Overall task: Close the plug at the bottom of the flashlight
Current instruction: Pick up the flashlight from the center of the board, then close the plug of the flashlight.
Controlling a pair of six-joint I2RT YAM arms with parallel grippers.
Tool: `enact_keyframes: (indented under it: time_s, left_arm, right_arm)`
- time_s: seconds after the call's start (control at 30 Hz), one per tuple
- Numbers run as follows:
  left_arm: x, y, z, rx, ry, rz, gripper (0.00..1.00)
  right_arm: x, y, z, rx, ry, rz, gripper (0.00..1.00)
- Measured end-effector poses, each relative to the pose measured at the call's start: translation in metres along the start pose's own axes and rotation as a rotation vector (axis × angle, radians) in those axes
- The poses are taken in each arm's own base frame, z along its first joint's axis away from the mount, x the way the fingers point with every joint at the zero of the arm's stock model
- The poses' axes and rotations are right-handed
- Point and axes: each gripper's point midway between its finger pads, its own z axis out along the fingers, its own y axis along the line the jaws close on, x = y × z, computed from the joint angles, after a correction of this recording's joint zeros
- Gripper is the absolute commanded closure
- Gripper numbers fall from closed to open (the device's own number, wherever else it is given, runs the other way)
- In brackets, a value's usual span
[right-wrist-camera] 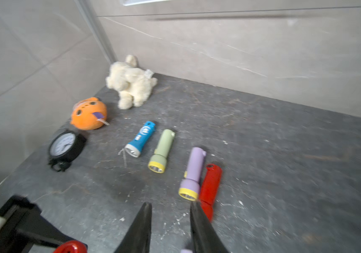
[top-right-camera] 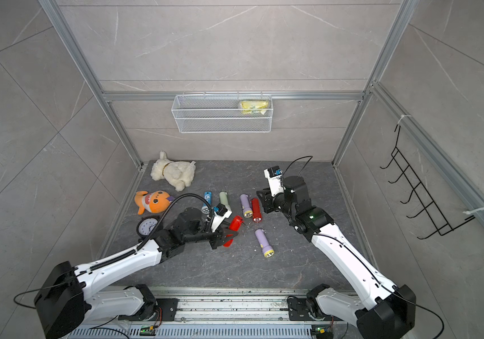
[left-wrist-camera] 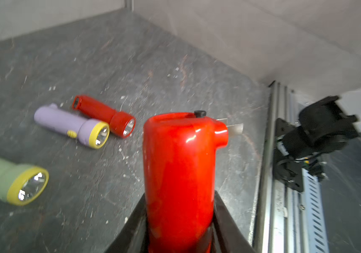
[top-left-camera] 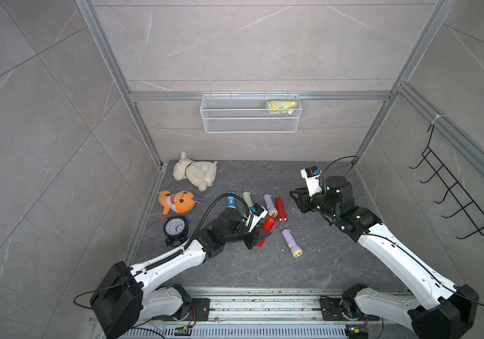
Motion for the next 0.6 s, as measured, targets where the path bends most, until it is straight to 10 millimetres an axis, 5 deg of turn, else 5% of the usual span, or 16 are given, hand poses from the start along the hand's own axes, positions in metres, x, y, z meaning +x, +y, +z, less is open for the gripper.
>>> enact_keyframes:
  time_s: [0.13,0.27,0.6]
  left_arm:
    - [-0.025,-0.023,-0.029,0.142,-0.074,0.101,1.0]
    - [-0.029,-0.043,-0.043,0.257,-0.066,0.16,1.0]
    - [-0.028,-0.06,-0.068,0.348,-0.091,0.208,1.0]
  right_arm:
    - [-0.011,0.04,0.008,-0.341,-0.029,0.016,0.69]
    - [-0.015,0.07,0.013,-0.618,-0.014,0.086,0.66]
    - [-0.062,0.121,-0.046,-1.011,-0.134,0.062,0.59]
